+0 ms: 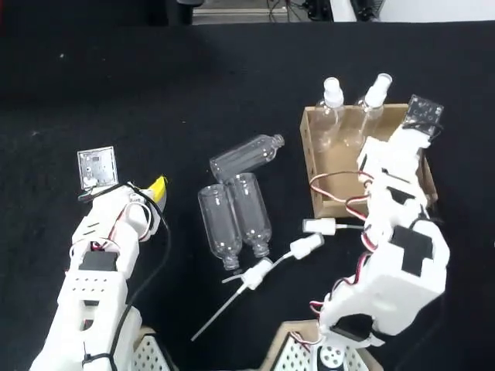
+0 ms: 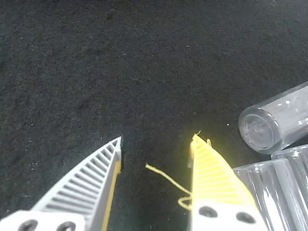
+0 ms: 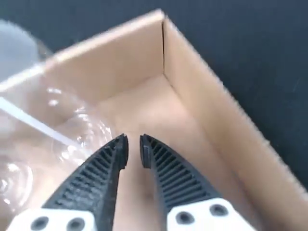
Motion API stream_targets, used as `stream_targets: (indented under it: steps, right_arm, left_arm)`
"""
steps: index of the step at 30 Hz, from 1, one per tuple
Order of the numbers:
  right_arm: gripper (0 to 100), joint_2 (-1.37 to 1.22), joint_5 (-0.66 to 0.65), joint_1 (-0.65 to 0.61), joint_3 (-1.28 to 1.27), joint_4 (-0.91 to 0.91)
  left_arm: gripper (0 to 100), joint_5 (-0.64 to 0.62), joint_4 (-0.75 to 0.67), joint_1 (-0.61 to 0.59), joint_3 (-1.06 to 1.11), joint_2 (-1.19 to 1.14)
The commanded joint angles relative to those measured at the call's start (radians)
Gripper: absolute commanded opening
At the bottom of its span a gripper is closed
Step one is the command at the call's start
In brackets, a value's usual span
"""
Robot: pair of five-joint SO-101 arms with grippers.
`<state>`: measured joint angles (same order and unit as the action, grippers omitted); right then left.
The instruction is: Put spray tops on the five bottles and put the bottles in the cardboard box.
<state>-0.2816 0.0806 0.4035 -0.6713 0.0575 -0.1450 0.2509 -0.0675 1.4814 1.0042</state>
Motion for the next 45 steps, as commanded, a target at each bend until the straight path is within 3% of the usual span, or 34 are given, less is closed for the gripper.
stream_targets:
  steps: [1, 45]
  right_arm:
    - [1.1, -0.012, -0.006, -0.005, 0.085, 0.020]
    - [1.3, 0.002, -0.008, -0.034, 0.079, 0.020]
  left_arm:
    - [21, -0.009, -0.020, -0.004, -0.012, 0.014]
    - [21, -0.009, -0.020, -0.004, -0.012, 0.014]
